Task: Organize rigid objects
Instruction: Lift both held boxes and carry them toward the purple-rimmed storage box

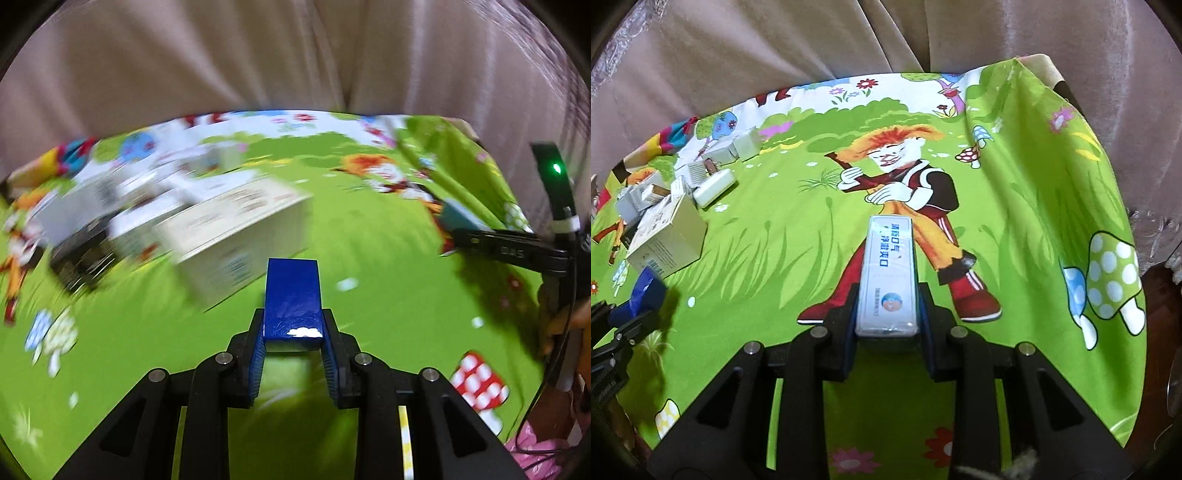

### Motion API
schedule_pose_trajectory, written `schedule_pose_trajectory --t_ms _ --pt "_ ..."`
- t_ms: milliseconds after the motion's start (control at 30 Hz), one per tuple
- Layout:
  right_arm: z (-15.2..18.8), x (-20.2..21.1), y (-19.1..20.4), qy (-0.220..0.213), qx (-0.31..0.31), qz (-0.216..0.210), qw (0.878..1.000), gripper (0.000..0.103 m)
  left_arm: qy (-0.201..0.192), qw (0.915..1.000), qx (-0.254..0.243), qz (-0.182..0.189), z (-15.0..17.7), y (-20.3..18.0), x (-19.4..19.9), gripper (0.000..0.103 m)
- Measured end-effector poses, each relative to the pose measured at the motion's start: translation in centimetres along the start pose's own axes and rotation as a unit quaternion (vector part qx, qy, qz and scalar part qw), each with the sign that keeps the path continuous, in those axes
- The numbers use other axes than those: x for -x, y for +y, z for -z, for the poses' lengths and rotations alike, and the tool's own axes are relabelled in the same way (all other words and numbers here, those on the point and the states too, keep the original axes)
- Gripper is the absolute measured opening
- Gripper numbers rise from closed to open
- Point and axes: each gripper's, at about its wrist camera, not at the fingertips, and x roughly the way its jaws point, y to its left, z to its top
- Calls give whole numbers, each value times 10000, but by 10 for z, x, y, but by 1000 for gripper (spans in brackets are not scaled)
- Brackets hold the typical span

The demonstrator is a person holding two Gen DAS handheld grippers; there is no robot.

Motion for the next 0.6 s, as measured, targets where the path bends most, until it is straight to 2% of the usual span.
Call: schedule_pose_trajectory --t_ms 167,367,500,567,600 --pt "6 4 24 44 372 -188 9991 33 -58 9968 735 -300 8 47 7 29" --pt "26 18 104 248 1299 -779 9882 33 15 9916 1171 -548 19 79 12 29" --pt "29 39 134 -184 1553 -851 9840 33 -81 9895 1223 -761 18 83 26 29" --pt "26 54 139 -564 1567 -730 9833 33 -242 9887 1179 -899 14 80 40 29" --pt "24 69 139 -907 1499 -692 9821 33 -399 9878 1134 -994 8 77 51 29"
